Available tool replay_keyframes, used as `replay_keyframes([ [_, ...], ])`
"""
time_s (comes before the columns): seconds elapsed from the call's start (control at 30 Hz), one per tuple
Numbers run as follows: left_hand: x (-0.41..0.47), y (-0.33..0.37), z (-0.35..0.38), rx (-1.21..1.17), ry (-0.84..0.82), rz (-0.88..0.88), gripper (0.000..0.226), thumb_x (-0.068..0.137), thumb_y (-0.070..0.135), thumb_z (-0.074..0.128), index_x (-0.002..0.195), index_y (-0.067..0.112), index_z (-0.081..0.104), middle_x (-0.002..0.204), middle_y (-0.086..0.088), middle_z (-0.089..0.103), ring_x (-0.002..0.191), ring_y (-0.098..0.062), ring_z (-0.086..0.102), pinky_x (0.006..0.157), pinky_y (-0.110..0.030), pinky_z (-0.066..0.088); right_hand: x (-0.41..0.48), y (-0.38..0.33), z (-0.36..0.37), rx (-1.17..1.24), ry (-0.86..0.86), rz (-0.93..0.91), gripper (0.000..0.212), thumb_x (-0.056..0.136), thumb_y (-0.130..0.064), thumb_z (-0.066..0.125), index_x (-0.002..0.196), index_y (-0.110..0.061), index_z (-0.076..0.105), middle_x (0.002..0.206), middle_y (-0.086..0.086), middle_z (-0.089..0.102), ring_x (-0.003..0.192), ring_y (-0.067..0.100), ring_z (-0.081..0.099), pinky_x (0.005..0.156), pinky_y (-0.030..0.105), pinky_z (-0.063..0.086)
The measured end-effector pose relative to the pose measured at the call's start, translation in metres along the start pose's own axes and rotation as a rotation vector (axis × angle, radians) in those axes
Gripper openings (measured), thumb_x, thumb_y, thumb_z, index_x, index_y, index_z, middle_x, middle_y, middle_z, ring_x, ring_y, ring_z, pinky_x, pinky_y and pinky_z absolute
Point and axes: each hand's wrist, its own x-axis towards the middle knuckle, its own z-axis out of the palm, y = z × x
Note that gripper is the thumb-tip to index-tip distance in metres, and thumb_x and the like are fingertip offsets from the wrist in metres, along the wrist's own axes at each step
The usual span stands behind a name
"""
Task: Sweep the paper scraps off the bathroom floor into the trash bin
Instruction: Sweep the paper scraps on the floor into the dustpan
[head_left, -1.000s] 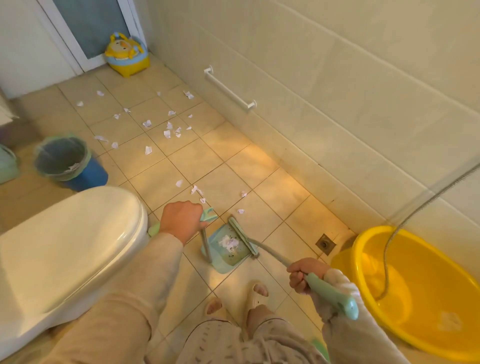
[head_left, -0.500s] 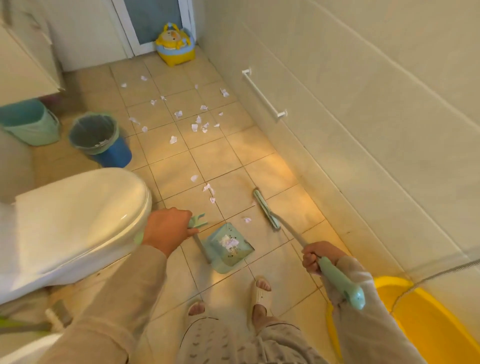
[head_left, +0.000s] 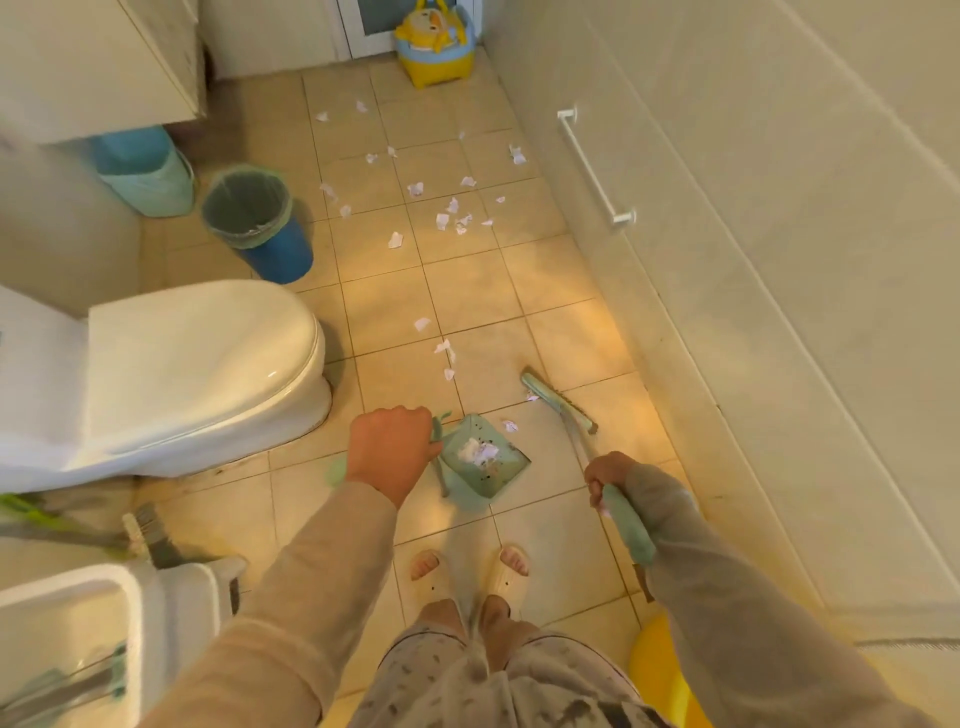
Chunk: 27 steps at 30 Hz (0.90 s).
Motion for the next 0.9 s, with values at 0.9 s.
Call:
replay_keyframes([
  [0.9,-0.015,-0.028,0.005,-0.14,-0.006,-0.034,0.034,0.092,0.048,0.049,0.1,0.018,0.061,0.097,-0.004,0.069,0.089,-0.024,0.065,0.063,-0.029,0.035,-0.035,0.021,0.043,-0.058,-0.142,0.117,0.03,0.089,0.002,0.041,0.061,-0.007,0.045,0.032,0.004,0.04,0.034,0.015,0.04,0.036,0.017,0.034],
])
